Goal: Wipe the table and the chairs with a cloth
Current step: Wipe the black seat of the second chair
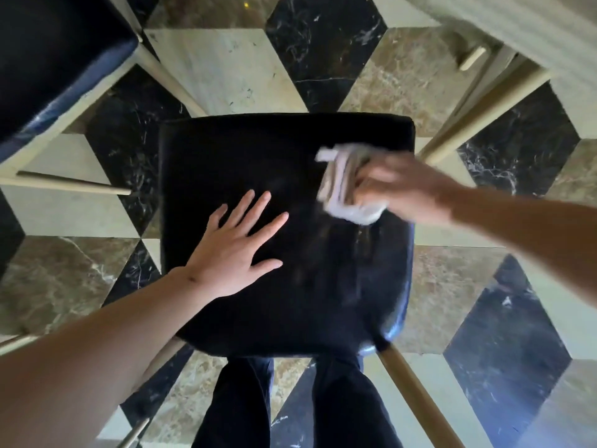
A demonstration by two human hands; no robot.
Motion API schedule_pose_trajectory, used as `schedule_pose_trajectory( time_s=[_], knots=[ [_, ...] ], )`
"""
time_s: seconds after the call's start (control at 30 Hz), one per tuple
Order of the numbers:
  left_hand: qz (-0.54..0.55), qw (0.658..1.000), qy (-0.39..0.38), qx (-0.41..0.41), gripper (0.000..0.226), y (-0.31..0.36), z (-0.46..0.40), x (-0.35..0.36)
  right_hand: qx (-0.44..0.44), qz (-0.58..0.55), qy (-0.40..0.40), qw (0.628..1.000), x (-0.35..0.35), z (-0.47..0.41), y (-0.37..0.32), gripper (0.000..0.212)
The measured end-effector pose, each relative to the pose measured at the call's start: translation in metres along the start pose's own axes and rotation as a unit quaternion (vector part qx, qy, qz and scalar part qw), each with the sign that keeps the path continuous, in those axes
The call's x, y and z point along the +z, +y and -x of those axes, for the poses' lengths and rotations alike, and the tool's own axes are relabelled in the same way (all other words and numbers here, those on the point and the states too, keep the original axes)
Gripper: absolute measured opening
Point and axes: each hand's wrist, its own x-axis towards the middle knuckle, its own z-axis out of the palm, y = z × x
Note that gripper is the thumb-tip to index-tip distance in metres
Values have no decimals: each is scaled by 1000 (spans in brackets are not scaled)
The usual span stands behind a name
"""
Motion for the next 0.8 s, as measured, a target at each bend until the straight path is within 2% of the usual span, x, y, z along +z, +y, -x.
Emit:
schedule_pose_trajectory(
  time_s=[0.1,0.2,0.27,0.3,0.37,0.43,0.5,0.6,0.7,0.8],
  knots=[
    [5,1000,8,-29,85,-26,6,-2,202,-12,41,979,-14,-30,28,62],
    [62,990,23,-122,82,-48,8,-9,389,-54,78,916,-10,-93,-18,73],
    [89,985,41,-140,70,-64,7,-18,449,-89,101,884,-6,-143,-60,73],
    [107,982,58,-142,68,-69,4,-21,441,-112,118,883,-4,-162,-78,71],
    [171,963,91,-188,67,-92,-1,-35,377,-148,137,904,-2,-205,-116,67],
    [246,924,122,-265,62,-111,-10,-52,306,-148,111,934,2,-232,-146,66],
    [286,900,154,-291,53,-129,-15,-68,267,-163,88,946,6,-249,-172,64],
    [314,908,148,-235,47,-145,-18,-87,195,-173,71,963,14,-259,-207,68],
    [262,938,77,-214,50,-154,-26,-90,73,-173,51,981,28,-243,-242,70],
    [209,962,-3,-173,54,-147,-31,-85,-44,-165,7,985,51,-190,-277,68]
  ],
)
